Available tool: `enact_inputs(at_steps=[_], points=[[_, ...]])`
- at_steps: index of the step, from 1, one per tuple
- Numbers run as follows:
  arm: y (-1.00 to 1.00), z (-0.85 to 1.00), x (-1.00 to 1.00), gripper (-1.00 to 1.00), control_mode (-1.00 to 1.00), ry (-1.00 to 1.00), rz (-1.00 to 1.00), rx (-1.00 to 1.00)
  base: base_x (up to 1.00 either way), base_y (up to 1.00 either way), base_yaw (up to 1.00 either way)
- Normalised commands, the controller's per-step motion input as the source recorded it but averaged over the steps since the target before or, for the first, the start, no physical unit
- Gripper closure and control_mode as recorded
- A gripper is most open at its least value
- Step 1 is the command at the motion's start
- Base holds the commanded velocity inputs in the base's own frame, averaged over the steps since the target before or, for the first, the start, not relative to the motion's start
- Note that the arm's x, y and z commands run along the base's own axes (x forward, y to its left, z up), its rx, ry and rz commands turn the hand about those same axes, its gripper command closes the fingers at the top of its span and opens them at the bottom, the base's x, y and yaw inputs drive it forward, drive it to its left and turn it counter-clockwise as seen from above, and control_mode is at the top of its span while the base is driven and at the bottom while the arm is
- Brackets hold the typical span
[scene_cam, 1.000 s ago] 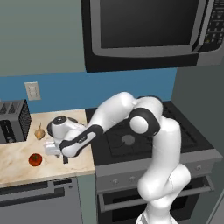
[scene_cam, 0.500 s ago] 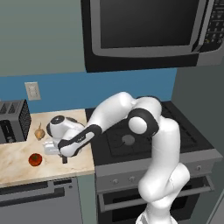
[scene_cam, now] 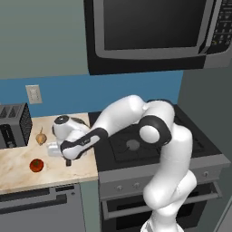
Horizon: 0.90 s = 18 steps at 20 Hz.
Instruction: Place the pan on the rear right burner on the stove. Then place the tomato and the onion in the pan and turn on the rear right burner.
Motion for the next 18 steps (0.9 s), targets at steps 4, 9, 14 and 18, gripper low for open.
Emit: enact_inputs(at_steps=[4,9,14,18], points=[[-0.19,0.21,-0.14,1.00,-1.00,-0.10,-0.13,0.00,0.00,0.00,0.00],[-0.23,0.10,-0.12,1.00,-1.00,-0.09,-0.17,0.00,0.00,0.00,0.00],[-0.28,0.02,-0.07,1.00,-1.00,-0.04,-0.18,0.00,0.00,0.00,0.00],[-0.33,0.12,0.00,1.00,-1.00,-0.01,-0.19,0.00,0.00,0.00,0.00]])
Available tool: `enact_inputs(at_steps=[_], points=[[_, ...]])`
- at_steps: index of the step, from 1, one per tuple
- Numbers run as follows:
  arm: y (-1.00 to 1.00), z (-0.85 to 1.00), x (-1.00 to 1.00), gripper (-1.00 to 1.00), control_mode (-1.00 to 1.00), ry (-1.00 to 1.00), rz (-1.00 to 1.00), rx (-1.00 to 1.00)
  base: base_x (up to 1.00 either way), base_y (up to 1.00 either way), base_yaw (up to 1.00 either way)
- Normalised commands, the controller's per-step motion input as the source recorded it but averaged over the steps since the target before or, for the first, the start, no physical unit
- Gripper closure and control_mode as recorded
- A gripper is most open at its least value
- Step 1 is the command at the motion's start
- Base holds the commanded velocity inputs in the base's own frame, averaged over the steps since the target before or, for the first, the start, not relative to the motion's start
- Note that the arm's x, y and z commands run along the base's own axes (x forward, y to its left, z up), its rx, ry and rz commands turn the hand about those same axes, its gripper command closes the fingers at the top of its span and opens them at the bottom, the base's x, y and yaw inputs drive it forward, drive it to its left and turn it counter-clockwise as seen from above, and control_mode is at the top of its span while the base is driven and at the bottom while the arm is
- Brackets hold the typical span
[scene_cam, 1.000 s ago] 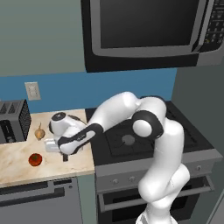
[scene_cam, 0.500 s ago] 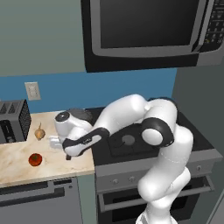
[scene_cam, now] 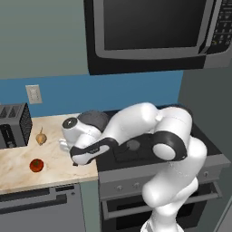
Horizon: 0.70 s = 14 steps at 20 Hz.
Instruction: Place the pan on the rear right burner on the stove. Then place the tomato and the onion in the pan and turn on the rear right burner.
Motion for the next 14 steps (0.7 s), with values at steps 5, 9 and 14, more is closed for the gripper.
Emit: enact_inputs(at_steps=[5,9,14], points=[[-0.38,0.22,0.00,1.00,-1.00,0.00,-0.18,0.00,0.00,0.00,0.00],[-0.43,0.23,0.00,1.00,-1.00,0.00,-0.15,0.00,0.00,0.00,0.00],[-0.41,0.12,0.00,1.00,-1.00,0.00,-0.11,0.00,0.00,0.00,0.00]])
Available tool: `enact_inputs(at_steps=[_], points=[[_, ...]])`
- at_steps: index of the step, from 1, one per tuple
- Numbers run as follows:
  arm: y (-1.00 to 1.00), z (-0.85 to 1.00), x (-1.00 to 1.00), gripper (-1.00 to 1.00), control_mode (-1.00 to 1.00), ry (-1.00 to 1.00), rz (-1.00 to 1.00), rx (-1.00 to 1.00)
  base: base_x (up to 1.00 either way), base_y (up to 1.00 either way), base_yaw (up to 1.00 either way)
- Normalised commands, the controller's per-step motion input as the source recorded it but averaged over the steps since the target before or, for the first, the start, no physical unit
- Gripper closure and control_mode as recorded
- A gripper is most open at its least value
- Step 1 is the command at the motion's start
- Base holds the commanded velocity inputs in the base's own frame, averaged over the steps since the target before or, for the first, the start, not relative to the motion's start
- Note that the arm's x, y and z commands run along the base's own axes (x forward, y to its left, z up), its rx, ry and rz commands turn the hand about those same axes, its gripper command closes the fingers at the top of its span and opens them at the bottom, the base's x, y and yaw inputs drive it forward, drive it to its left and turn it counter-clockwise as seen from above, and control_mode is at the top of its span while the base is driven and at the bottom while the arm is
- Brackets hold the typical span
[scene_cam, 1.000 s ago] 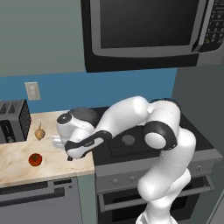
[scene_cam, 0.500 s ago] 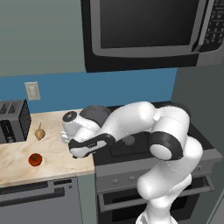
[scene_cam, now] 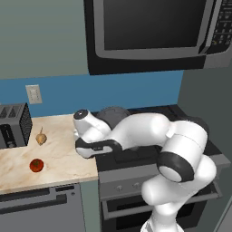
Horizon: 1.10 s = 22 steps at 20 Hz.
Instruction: Place the pan on the rear right burner on the stove. Then place the tomato and the onion in the pan and turn on the rear right burner.
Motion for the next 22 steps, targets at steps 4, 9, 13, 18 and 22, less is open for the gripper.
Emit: enact_inputs(at_steps=[4,9,13,18,22], points=[[-0.44,0.05,0.00,1.00,-1.00,0.00,-0.08,0.00,0.00,0.00,0.00],[-0.46,0.09,0.00,1.00,-1.00,0.00,-0.03,0.00,0.00,0.00,0.00],[-0.47,0.14,0.03,1.00,-1.00,0.00,-0.01,0.01,0.00,0.00,0.00],[-0.46,0.15,0.09,1.00,-1.00,0.00,0.00,0.04,0.00,0.00,0.00],[-0.46,0.16,0.16,1.00,-1.00,0.00,0.00,0.06,0.00,0.00,0.00]])
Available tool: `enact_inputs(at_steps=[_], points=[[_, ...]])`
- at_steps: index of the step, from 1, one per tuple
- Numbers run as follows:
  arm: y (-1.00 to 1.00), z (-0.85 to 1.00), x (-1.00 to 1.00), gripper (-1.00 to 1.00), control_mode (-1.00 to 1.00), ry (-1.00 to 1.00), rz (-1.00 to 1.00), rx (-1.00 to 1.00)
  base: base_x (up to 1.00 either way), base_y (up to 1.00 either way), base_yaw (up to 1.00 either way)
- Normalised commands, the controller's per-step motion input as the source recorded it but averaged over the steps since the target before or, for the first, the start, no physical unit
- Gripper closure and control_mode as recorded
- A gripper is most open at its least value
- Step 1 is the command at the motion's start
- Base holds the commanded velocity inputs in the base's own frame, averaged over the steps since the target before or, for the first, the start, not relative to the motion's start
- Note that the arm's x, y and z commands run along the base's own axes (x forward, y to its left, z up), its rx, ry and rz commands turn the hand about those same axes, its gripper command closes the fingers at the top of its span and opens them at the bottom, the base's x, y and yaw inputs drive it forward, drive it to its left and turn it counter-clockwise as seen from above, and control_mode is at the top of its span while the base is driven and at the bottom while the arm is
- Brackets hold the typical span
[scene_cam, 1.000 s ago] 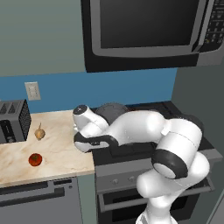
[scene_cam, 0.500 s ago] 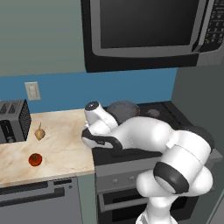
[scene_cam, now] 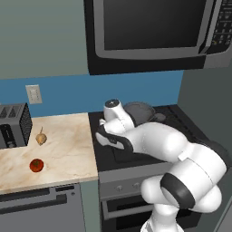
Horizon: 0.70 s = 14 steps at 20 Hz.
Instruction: Place the pan on the rear right burner on the stove. Then place the tomato and the onion in the pan and turn on the rear right burner.
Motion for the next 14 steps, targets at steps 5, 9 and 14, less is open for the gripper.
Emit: enact_inputs(at_steps=[5,9,14], points=[[-0.46,0.09,0.23,1.00,-1.00,0.00,0.00,0.08,0.00,0.00,0.00],[-0.43,0.02,0.26,1.00,-1.00,0.00,0.00,0.06,0.00,0.00,0.00],[-0.43,0.01,0.30,1.00,-1.00,0.00,0.00,0.04,0.00,0.00,0.00]])
